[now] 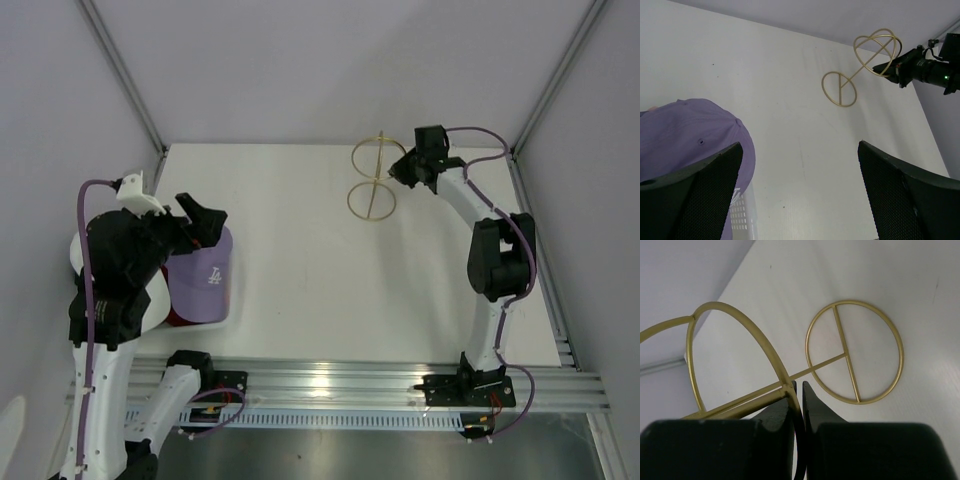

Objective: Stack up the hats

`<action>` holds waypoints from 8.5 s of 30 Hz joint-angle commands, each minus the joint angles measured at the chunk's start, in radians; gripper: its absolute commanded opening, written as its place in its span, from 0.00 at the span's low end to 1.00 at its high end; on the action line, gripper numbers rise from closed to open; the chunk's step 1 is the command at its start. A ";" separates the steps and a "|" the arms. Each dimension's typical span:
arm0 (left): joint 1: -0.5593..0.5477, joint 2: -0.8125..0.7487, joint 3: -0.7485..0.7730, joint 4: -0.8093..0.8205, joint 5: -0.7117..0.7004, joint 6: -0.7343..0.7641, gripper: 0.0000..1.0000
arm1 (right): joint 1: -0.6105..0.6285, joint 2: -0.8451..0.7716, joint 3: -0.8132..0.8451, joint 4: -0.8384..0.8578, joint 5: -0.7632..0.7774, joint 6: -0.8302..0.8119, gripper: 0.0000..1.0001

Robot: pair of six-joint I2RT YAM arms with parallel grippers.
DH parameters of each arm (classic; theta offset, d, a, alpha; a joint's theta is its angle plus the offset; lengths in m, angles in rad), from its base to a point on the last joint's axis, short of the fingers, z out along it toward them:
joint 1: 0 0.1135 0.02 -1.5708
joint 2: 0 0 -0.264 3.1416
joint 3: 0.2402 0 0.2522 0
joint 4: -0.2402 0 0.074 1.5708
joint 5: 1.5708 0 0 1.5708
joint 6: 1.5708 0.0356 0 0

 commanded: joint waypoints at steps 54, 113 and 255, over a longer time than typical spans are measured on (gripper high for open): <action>-0.050 0.127 0.267 -0.392 -0.454 -0.033 0.99 | 0.340 -1.085 -0.490 -0.459 0.047 -0.321 1.00; 0.666 0.365 0.136 -0.054 -0.115 0.047 0.01 | 0.049 -0.734 -0.240 -0.172 -0.468 -0.498 1.00; -0.265 0.156 0.086 -0.357 -0.531 -0.229 1.00 | 0.104 -0.524 -0.296 -0.331 -0.259 -0.648 0.81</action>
